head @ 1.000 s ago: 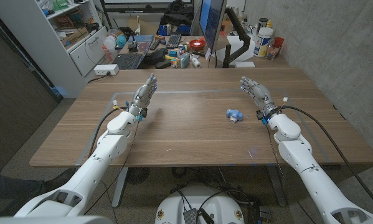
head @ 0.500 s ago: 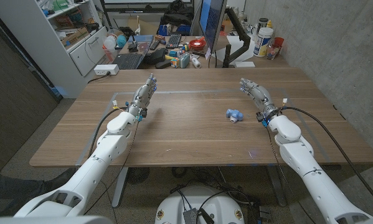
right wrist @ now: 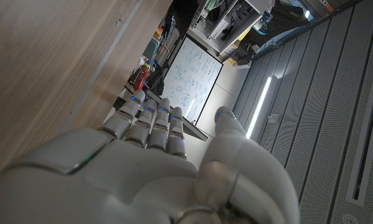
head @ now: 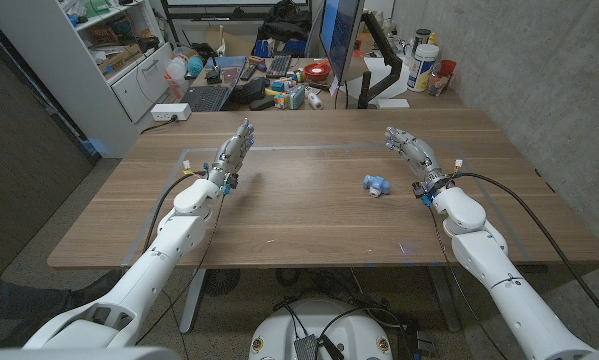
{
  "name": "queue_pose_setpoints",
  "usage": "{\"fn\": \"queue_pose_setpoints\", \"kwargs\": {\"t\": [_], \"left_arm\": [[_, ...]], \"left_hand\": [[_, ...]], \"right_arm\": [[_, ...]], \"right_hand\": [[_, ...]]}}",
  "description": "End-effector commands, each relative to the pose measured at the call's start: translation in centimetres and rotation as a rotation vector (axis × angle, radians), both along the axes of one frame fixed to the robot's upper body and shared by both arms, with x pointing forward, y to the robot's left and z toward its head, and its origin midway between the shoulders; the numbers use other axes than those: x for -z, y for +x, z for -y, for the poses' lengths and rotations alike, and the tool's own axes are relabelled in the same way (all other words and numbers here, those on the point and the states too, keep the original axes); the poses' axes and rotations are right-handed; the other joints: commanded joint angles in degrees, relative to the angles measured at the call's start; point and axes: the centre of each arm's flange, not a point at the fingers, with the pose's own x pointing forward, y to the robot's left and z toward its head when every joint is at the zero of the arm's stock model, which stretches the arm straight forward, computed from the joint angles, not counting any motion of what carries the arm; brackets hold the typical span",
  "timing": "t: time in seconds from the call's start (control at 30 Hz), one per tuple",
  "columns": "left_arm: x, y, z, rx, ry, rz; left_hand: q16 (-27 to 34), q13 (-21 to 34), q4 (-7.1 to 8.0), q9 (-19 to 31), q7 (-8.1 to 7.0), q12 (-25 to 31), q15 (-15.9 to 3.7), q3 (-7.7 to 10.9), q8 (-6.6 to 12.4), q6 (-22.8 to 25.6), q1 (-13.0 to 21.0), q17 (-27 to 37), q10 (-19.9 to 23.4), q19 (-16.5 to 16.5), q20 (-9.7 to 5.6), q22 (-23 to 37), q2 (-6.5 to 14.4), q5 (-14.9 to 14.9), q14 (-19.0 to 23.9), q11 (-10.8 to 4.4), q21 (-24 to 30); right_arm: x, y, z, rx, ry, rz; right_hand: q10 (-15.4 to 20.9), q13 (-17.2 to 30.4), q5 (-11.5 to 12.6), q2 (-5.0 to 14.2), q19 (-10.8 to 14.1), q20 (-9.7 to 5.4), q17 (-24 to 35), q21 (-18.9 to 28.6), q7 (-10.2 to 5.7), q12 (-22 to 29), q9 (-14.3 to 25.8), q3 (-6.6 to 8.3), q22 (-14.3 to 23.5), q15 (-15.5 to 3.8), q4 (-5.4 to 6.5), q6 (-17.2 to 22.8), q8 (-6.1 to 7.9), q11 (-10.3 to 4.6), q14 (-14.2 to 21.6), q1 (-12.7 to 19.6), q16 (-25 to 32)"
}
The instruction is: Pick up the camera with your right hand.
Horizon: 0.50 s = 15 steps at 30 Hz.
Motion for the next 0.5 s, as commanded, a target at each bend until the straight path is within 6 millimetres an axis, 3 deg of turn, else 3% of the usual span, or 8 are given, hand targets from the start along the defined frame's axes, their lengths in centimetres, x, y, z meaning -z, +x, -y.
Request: {"fn": "queue_pose_setpoints", "kwargs": {"t": [0.03,0.5], "left_arm": [[-0.04,0.08,-0.07,0.001,-0.004,0.002],[-0.34,0.25,-0.11,0.005,-0.001,0.004]], "left_hand": [[0.22,0.24,0.31,0.14,0.34,0.36,0.11,-0.03,0.18,0.44,0.43,0.13,0.22,-0.35,0.41,0.31,0.11,0.23,0.55,-0.29,0.32],[0.13,0.24,0.30,0.14,0.36,0.29,0.16,-0.02,0.11,0.34,0.44,0.13,0.10,-0.37,0.40,0.31,0.12,0.22,0.37,-0.27,0.31]], "right_arm": [[-0.18,-0.75,-0.06,0.019,-0.041,0.013],[-0.12,-1.36,-0.18,0.059,-0.107,0.019]], "right_hand": [[0.12,0.14,0.31,0.07,0.56,0.03,0.07,0.01,-0.20,-0.29,0.33,0.31,0.12,-0.34,-0.33,0.02,0.08,-0.43,0.10,0.64,0.02],[-0.05,0.15,0.38,0.09,0.56,-0.02,0.07,-0.02,-0.41,-0.41,0.34,0.54,0.11,-0.45,-0.52,-0.18,-0.01,-0.59,0.07,1.09,-0.02]]}}
